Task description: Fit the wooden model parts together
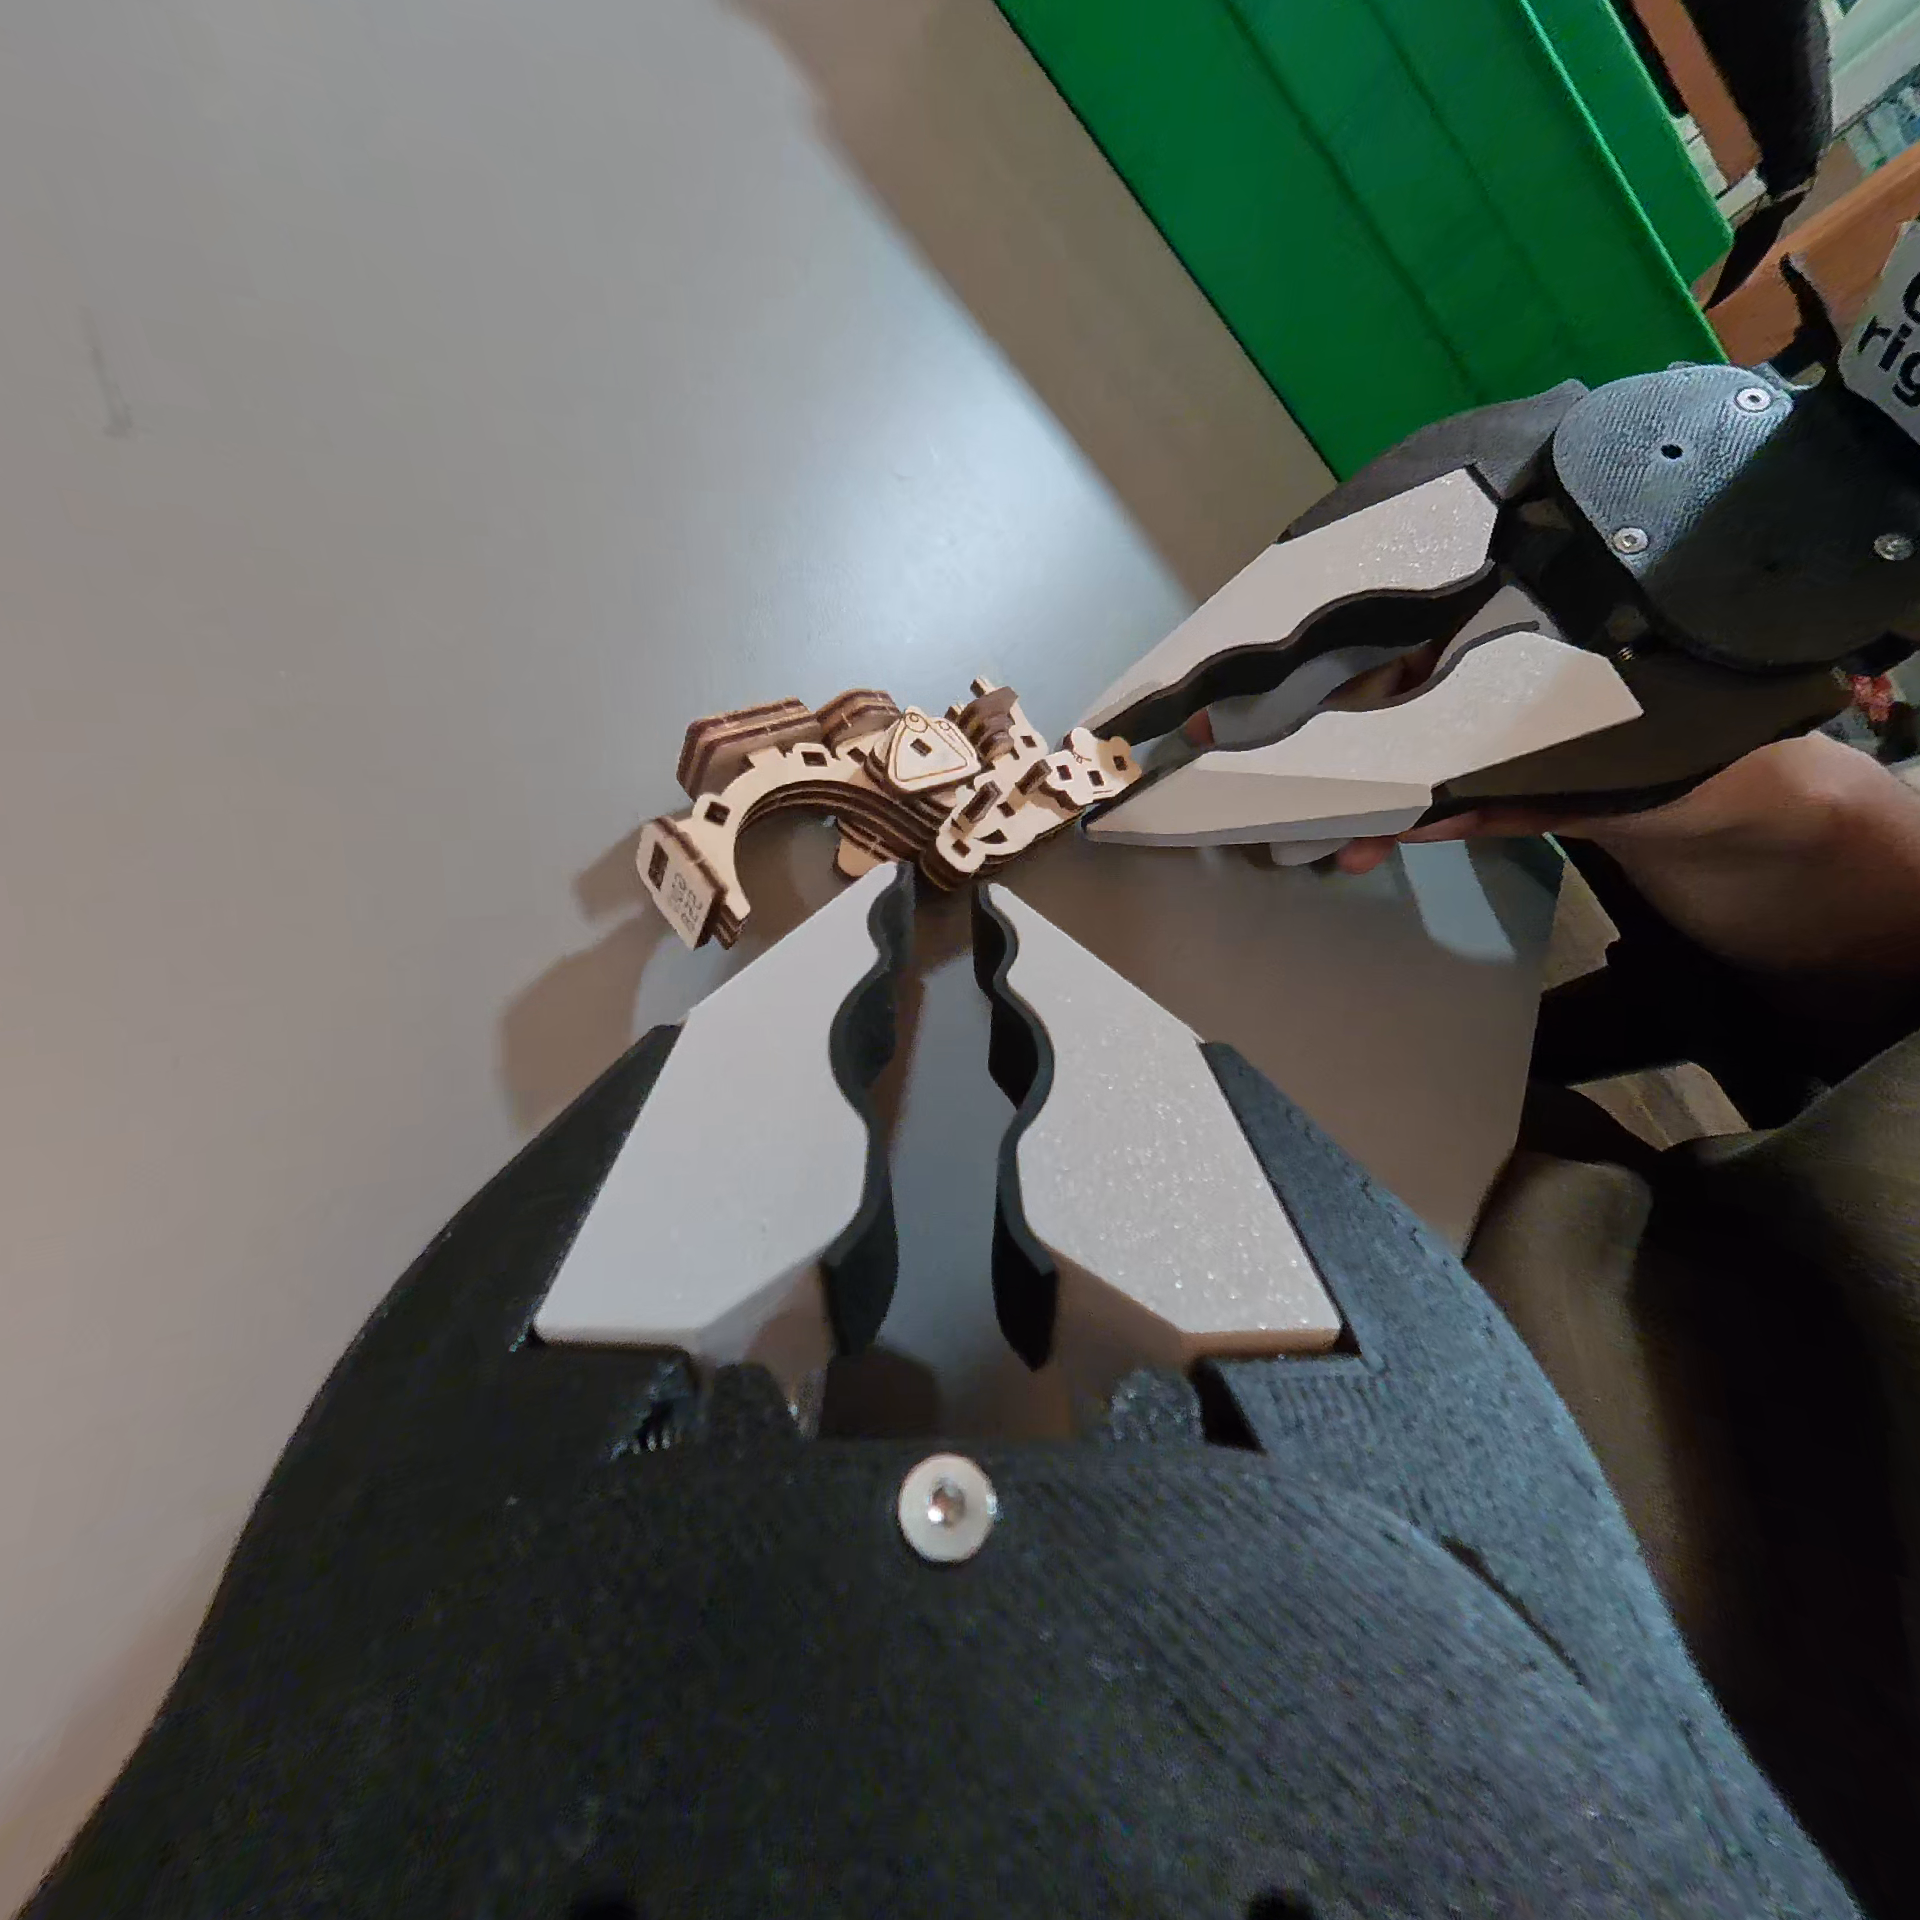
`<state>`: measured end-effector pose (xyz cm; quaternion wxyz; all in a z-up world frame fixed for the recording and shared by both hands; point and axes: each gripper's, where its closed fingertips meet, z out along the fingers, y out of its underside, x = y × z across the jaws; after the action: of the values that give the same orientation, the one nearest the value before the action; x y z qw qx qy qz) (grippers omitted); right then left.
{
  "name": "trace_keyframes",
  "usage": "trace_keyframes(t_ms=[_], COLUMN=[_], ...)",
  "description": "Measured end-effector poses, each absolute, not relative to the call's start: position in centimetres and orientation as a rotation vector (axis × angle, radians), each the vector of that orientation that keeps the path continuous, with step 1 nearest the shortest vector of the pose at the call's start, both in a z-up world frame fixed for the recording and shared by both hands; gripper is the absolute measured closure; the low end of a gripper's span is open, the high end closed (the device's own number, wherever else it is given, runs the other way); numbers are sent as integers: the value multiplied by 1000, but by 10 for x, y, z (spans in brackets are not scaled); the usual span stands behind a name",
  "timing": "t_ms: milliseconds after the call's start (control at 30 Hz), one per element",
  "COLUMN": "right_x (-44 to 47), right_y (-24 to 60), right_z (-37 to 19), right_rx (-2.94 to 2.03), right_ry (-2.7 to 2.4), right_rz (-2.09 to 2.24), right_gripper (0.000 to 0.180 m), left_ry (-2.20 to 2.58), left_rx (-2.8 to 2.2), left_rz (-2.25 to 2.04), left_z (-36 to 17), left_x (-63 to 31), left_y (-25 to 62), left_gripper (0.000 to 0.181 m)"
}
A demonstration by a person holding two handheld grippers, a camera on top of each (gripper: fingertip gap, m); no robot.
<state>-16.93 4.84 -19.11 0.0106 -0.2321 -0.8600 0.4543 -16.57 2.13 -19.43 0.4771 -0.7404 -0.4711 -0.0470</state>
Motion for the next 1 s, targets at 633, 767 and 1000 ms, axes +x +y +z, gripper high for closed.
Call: trace_keyframes(t_ms=[633,767,1000], right_x=[-141,-150,-147], right_y=[60,59,50], right_z=[-167,-162,-173], right_rx=[-551,-553,-435], right_ry=[-2834,-2755,-2749], right_rz=[1719,1740,1540], right_gripper=[167,167,167], left_ry=[-1030,-1036,-1045], left_rx=[-1879,-1854,-1822], left_rz=[-303,-323,-340], left_z=[-197,-196,-193], left_x=[-130,-131,-134], left_y=[28,29,31], left_gripper=[172,169,165])
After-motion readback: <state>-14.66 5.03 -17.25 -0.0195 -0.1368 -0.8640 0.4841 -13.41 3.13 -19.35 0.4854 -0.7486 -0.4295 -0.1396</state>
